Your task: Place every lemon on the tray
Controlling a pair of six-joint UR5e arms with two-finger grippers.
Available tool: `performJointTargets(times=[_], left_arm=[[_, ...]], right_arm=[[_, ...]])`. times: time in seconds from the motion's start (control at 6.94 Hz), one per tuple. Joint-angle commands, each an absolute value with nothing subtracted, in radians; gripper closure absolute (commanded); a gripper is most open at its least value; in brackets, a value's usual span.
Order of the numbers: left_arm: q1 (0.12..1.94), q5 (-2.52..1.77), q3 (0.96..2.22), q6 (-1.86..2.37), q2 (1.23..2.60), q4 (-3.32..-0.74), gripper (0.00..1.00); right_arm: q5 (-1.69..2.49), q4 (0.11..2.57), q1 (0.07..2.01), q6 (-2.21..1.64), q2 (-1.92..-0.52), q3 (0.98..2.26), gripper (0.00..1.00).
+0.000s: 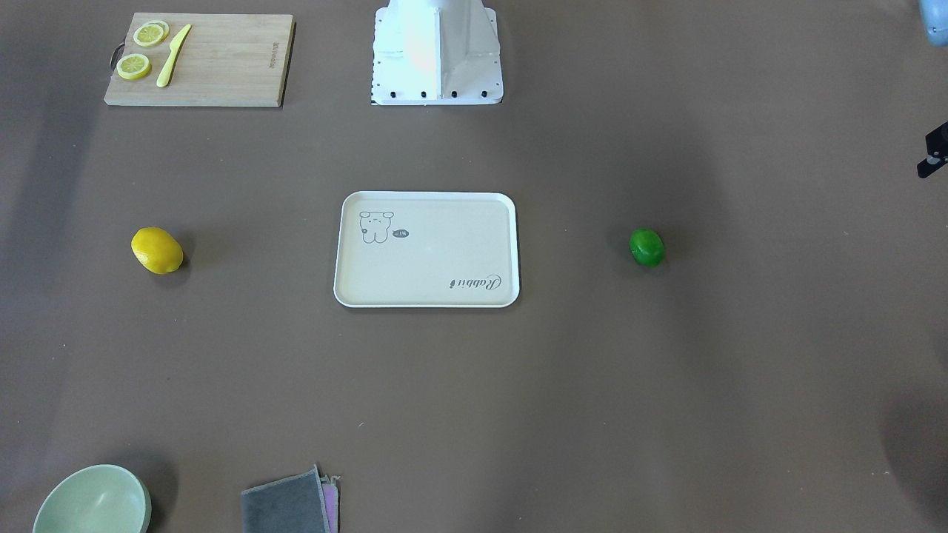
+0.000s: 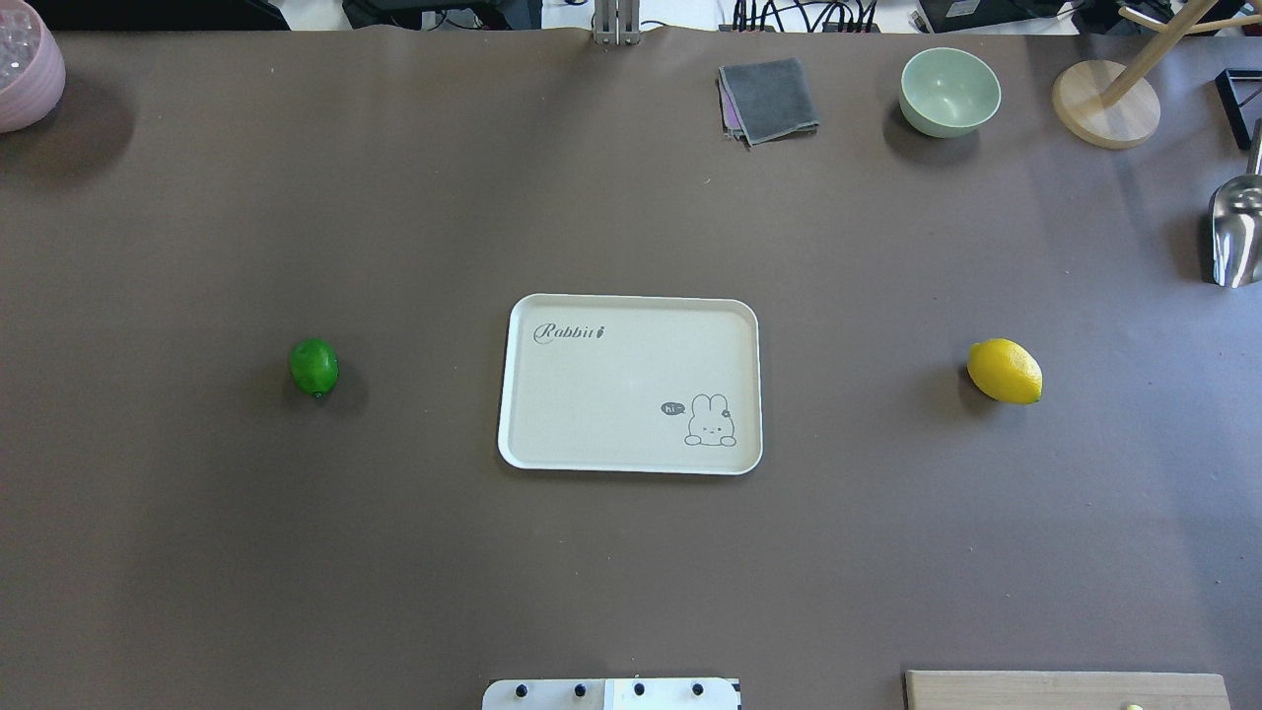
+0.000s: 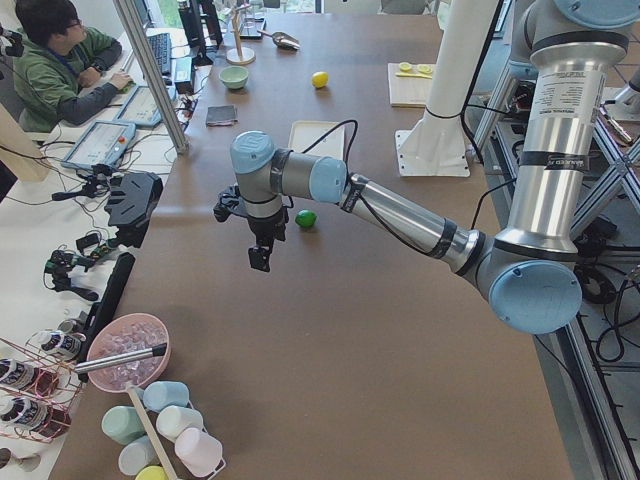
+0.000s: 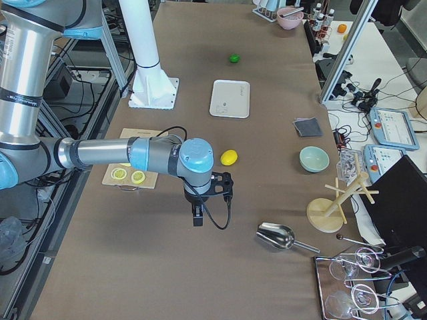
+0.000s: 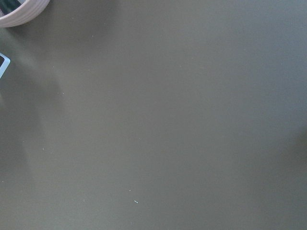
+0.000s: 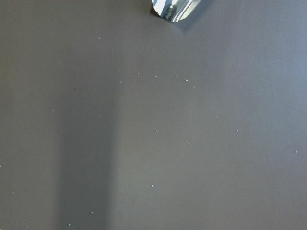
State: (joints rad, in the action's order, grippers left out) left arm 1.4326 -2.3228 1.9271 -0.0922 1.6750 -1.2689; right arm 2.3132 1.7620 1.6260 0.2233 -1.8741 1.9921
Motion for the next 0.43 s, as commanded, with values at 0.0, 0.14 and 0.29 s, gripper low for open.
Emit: performJointTargets(times=[0.0, 0.14, 0.29], left_arm=[[1.430, -2.319, 1.951, -0.091, 1.681, -1.270, 0.01], [1.430, -2.327, 1.960, -0.083, 1.692, -1.273, 0.01], [1.430, -2.329, 1.967, -0.080, 1.727, -1.288, 0.01]], right_arm=[[2.312, 1.758, 1.626, 0.227, -1.847, 2.045, 0.00], [2.310, 1.758, 1.626, 0.226, -1.826, 2.057, 0.00], [2.309, 1.758, 1.626, 0.221, -1.794, 2.078, 0.00]])
